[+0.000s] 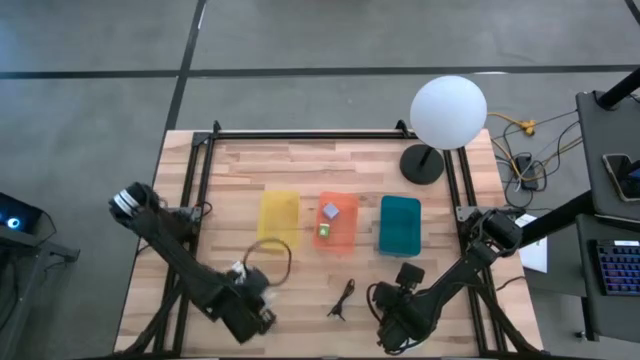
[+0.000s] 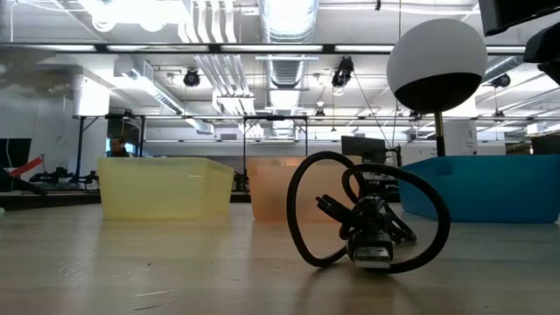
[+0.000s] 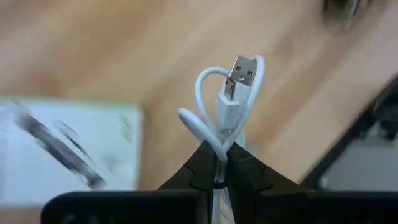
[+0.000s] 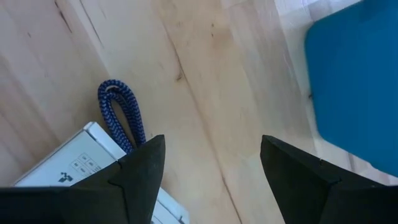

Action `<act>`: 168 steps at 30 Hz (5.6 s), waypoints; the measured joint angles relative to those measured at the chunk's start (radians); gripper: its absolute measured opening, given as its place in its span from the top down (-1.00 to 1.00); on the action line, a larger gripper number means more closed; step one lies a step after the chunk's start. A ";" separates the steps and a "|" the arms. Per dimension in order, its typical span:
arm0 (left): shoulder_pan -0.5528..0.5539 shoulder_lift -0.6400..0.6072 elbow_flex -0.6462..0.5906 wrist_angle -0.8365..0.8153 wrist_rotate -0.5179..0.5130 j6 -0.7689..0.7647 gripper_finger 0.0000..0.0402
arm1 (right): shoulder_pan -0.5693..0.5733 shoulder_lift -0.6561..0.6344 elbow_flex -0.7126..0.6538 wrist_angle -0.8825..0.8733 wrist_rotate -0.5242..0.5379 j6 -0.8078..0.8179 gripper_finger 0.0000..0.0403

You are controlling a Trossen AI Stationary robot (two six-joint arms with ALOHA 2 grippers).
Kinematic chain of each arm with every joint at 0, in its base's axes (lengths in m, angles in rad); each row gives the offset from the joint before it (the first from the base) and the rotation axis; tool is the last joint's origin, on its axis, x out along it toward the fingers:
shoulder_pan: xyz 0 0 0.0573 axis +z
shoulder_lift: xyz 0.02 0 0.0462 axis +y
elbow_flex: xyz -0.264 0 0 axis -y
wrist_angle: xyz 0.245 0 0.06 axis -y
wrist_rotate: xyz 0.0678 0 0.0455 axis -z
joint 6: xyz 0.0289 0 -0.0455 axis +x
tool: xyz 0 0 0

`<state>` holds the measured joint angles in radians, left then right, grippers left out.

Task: Pick and place items into bin
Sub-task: Put the white charger cable into the yellow bin, then put the light blue charger cable into the yellow bin, then put the black charger cable into the yellow bin

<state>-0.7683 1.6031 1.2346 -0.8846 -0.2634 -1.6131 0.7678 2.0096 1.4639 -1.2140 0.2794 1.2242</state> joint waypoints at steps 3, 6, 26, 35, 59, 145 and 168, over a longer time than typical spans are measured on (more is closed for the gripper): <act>0.057 -0.095 -0.009 -0.072 -0.097 0.030 0.95 | 0.001 -0.001 0.000 0.000 0.000 0.033 -0.24; 0.144 -0.199 -0.043 -0.078 -0.195 0.082 0.95 | 0.001 -0.004 0.000 -0.001 0.000 0.086 -0.24; 0.746 -0.550 -0.616 0.482 -0.040 0.307 0.76 | 0.025 -0.004 -0.011 -0.008 0.000 0.393 -0.24; 0.749 -0.481 -0.567 0.512 -0.054 0.384 0.14 | 0.026 -0.004 -0.011 -0.010 -0.001 0.388 -0.24; -0.085 -0.203 -0.309 0.397 0.051 0.681 0.23 | 0.030 -0.004 -0.013 -0.006 -0.018 0.211 -0.24; 0.018 -0.117 -0.152 0.251 -0.008 0.277 0.89 | 0.046 -0.003 -0.048 -0.012 -0.007 0.131 -0.18; 0.628 -0.434 -0.513 0.383 -0.161 0.031 0.25 | 0.060 -0.003 -0.095 -0.005 -0.015 0.339 -0.17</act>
<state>-0.1404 1.1695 0.7213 -0.5014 -0.4242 -1.5821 0.8274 2.0064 1.3689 -1.2191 0.2640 1.5636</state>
